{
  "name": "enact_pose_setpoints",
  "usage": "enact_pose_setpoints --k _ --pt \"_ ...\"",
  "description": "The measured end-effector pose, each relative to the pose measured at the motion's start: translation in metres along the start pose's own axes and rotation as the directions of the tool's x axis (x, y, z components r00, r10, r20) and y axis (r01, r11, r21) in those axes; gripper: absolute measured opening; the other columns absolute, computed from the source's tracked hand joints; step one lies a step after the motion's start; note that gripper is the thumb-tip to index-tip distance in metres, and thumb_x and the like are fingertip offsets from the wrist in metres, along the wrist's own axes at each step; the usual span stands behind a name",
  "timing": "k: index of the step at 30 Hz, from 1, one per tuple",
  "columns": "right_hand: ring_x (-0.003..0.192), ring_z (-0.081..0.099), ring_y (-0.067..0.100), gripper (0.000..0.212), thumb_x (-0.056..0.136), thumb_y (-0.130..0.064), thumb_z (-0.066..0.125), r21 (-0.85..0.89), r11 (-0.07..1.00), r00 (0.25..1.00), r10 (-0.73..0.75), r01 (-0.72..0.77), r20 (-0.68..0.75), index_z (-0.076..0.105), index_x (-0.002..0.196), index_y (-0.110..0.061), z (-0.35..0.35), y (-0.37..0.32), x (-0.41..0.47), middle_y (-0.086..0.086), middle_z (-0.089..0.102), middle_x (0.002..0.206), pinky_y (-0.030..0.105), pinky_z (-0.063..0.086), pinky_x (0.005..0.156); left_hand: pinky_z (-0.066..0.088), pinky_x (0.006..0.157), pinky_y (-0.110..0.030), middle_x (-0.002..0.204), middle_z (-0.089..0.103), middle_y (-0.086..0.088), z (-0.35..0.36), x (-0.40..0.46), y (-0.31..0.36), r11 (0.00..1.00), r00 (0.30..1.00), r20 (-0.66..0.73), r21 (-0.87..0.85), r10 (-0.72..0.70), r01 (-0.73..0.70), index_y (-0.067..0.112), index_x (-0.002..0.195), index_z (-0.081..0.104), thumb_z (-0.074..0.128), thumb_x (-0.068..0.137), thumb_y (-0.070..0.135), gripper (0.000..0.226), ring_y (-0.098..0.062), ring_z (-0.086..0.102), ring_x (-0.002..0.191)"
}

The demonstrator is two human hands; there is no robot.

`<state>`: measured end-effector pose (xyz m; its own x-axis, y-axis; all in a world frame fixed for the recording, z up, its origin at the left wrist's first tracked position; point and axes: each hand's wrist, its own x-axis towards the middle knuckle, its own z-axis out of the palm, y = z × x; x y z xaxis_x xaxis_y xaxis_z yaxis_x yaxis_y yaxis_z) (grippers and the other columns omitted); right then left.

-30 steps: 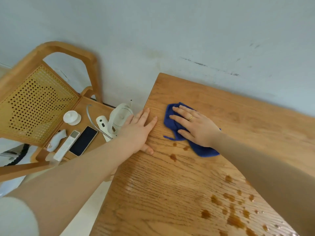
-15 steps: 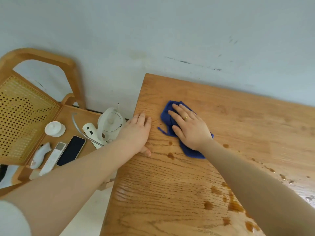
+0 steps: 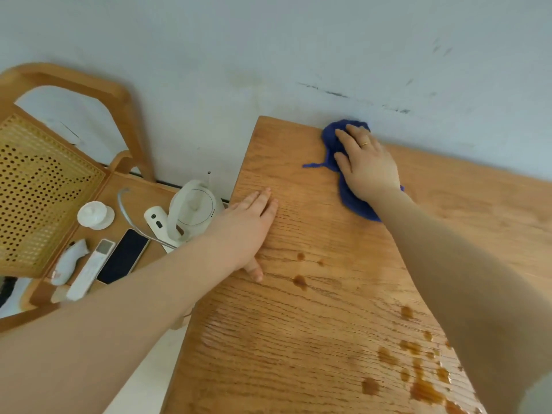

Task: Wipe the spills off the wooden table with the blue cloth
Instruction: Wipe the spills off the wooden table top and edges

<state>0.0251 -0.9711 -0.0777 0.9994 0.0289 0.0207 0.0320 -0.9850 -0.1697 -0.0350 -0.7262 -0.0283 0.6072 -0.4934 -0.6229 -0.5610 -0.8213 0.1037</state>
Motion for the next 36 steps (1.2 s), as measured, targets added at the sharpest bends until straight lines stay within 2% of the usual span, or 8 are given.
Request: enact_pose_setpoints --k 7,9,14,16,19,25,31,36 --pt "0.140 0.020 0.024 0.052 0.094 -0.039 0.023 0.024 0.897 0.887 -0.440 0.441 0.141 0.031 0.143 -0.024 -0.005 0.011 -0.079 0.003 0.027 0.151 0.037 0.021 0.108 0.001 0.118 -0.032 0.153 -0.028 -0.004 -0.006 -0.002 0.006 0.996 0.999 0.008 -0.069 -0.052 0.053 0.014 0.145 -0.019 0.082 0.061 0.041 0.135 -0.019 -0.016 0.144" --pt "0.140 0.022 0.025 0.051 0.094 -0.038 0.022 0.047 0.895 0.887 -0.445 0.443 0.124 0.035 0.141 -0.024 -0.006 0.019 -0.059 0.003 0.030 0.150 0.039 0.024 0.107 0.000 0.116 -0.030 0.152 -0.029 -0.001 -0.004 -0.001 0.005 0.995 0.998 0.010 -0.078 -0.059 0.059 0.015 0.145 -0.020 0.082 0.061 0.041 0.135 -0.017 -0.016 0.143" --pt "0.139 0.020 0.024 0.044 0.099 -0.030 0.031 0.027 0.994 0.992 -0.108 0.106 0.063 0.029 0.143 -0.030 -0.008 0.037 0.005 -0.001 0.024 0.153 0.043 0.029 0.106 0.004 0.119 -0.031 0.152 -0.029 -0.001 0.001 0.002 0.009 0.994 0.994 0.019 -0.001 -0.109 0.109 0.015 0.144 -0.022 0.082 0.060 0.042 0.137 -0.018 -0.015 0.144" --pt "0.139 0.019 0.024 0.045 0.099 -0.033 0.029 -0.005 0.997 0.994 -0.079 0.079 0.073 0.025 0.144 -0.031 -0.008 0.036 0.008 -0.001 0.021 0.153 0.042 0.027 0.105 0.006 0.119 -0.032 0.153 -0.028 -0.001 0.000 0.001 0.011 0.991 0.991 0.022 0.017 -0.136 0.135 0.015 0.144 -0.022 0.082 0.061 0.041 0.136 -0.018 -0.014 0.144" --pt "0.141 0.018 0.025 0.048 0.097 -0.038 0.025 0.002 0.976 0.973 -0.217 0.218 0.075 0.030 0.143 -0.027 -0.008 0.032 -0.023 0.003 0.026 0.152 0.044 0.025 0.110 0.008 0.119 -0.035 0.153 -0.027 -0.002 -0.005 0.000 0.018 0.983 0.983 0.043 0.052 -0.177 0.175 0.013 0.144 -0.023 0.083 0.060 0.039 0.138 -0.019 -0.012 0.145" --pt "0.138 0.027 0.026 0.049 0.095 -0.041 0.021 0.073 0.828 0.817 -0.560 0.556 0.139 0.040 0.138 -0.026 -0.011 0.044 -0.085 0.003 0.034 0.148 0.039 0.025 0.106 0.009 0.119 -0.035 0.153 -0.027 -0.004 -0.012 0.001 0.027 0.971 0.971 0.059 0.073 -0.233 0.229 0.012 0.144 -0.022 0.086 0.058 0.034 0.139 -0.021 -0.010 0.145" --pt "0.139 0.019 0.024 0.043 0.099 -0.031 0.029 0.055 0.995 0.996 -0.085 0.083 0.037 0.031 0.142 -0.028 -0.011 0.054 -0.008 0.000 0.024 0.153 0.040 0.024 0.108 0.006 0.119 -0.033 0.153 -0.028 -0.003 -0.006 0.004 0.024 0.968 0.969 0.066 0.105 -0.237 0.230 0.013 0.143 -0.024 0.085 0.060 0.036 0.139 -0.020 -0.012 0.145" --pt "0.142 0.011 0.020 0.044 0.099 -0.033 0.028 0.032 0.994 0.992 -0.104 0.102 0.076 0.028 0.143 -0.028 -0.012 0.050 -0.027 -0.002 0.019 0.154 0.041 0.021 0.110 0.009 0.119 -0.033 0.153 -0.027 -0.001 -0.008 0.001 0.026 0.969 0.970 0.067 0.091 -0.235 0.229 0.014 0.144 -0.023 0.084 0.061 0.035 0.137 -0.019 -0.011 0.145"
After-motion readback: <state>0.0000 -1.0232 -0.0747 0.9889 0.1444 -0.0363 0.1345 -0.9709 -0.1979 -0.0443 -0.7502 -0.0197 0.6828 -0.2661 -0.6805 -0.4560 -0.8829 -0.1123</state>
